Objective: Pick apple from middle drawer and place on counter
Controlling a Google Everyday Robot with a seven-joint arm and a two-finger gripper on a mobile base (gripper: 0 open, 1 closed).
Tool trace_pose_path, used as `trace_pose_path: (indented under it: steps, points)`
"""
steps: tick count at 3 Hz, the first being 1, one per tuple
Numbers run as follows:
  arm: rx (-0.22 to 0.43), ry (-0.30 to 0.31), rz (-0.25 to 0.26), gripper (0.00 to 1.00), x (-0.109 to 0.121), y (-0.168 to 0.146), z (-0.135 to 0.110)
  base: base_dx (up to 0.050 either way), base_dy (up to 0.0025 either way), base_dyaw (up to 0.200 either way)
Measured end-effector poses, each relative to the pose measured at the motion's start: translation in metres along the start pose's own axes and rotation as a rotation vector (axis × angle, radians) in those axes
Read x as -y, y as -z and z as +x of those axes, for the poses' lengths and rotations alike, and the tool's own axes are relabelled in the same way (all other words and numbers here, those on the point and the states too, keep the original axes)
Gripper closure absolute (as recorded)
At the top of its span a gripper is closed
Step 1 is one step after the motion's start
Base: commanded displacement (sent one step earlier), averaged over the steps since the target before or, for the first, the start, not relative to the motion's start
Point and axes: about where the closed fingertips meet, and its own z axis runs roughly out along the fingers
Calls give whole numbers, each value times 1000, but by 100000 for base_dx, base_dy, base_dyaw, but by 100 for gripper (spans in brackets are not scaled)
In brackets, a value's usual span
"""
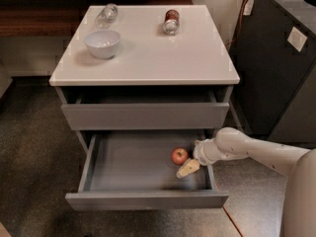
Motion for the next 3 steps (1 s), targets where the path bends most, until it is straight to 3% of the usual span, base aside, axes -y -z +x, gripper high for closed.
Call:
trace_pose_path:
  steps: [3]
  points:
    - [20,-45,13,0,38,-41,7,0,0,0]
